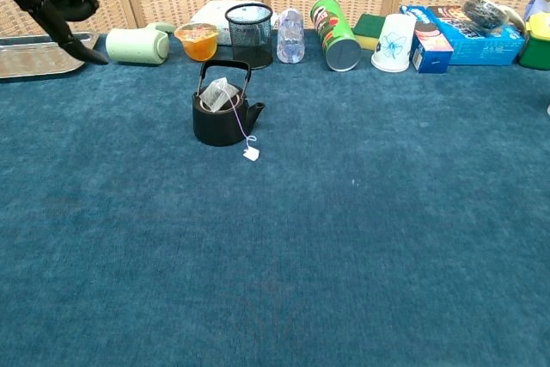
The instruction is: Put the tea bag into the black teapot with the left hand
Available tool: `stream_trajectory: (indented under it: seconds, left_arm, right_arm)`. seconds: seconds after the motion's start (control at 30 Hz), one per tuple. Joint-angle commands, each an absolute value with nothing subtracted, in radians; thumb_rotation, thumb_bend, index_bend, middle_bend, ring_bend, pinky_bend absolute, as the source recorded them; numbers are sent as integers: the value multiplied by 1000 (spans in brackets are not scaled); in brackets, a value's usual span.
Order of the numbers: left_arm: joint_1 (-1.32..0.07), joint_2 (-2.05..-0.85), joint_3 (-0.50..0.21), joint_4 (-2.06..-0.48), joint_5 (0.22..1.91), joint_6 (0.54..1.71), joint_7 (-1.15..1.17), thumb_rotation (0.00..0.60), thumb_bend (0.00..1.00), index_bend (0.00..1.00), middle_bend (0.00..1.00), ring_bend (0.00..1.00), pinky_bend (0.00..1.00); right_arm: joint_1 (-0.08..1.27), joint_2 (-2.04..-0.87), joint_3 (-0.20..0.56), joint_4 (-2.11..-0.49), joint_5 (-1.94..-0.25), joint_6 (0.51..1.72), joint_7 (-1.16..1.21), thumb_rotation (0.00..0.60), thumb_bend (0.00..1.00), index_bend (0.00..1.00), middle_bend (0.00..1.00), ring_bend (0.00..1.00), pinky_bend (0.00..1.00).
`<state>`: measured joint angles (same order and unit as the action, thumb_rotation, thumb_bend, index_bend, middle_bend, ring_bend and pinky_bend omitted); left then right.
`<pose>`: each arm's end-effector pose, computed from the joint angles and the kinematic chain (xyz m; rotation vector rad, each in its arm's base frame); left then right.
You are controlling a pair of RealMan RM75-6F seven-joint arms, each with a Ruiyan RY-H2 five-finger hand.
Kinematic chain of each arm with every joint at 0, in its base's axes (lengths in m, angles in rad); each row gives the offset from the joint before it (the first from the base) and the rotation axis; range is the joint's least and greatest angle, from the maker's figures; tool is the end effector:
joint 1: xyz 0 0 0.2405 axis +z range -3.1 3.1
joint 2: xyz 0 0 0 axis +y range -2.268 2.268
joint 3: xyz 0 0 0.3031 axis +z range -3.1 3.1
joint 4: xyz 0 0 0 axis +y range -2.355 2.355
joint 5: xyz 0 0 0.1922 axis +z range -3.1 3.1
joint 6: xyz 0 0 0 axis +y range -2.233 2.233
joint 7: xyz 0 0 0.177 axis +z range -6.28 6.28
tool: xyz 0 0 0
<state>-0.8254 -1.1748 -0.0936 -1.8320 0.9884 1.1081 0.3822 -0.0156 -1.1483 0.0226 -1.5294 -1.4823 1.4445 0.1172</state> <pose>-0.1531 0.3992 0.1129 -1.8087 -0.8432 -0.9149 -0.3874 -0.1737 0.1836 1.3090 -1.0684 0.8277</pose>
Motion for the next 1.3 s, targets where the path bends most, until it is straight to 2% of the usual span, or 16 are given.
stream_trajectory:
  seconds: [0.03, 0.1, 0.2, 0.3, 0.63, 1.3]
  left_arm:
    - [-830, -1164, -91, -1827, 982, 1079, 398, 600, 368, 186, 993, 942, 900]
    - [-848, -1162, -88, -1825, 961, 1036, 427, 600, 558, 186, 1000, 977, 926]
    - [-885, -1164, -93, -1817, 895, 969, 469, 600, 669, 186, 1000, 998, 941]
    - [-927, -1179, -96, -1802, 814, 900, 503, 600, 709, 186, 1000, 1000, 945]
    - [-1027, -1236, -86, -1751, 659, 816, 574, 600, 727, 186, 1000, 1000, 947]
    - [-1126, -1362, -59, -1633, 547, 777, 589, 600, 715, 185, 1000, 1000, 947]
  right_arm:
    - [-15, -1148, 22, -1531, -1481, 1444, 115, 600, 237, 223, 310, 279, 234]
    - [-16, -1148, 21, -1534, -1479, 1444, 111, 600, 237, 223, 310, 279, 235]
    - [-18, -1146, 20, -1536, -1477, 1445, 109, 600, 238, 223, 312, 279, 235]
    - [-20, -1146, 19, -1536, -1474, 1448, 110, 600, 238, 223, 314, 279, 235]
    - [-28, -1147, 18, -1532, -1465, 1454, 116, 600, 238, 230, 326, 279, 236]
    - [-49, -1146, 18, -1510, -1444, 1467, 144, 600, 237, 231, 331, 280, 240]
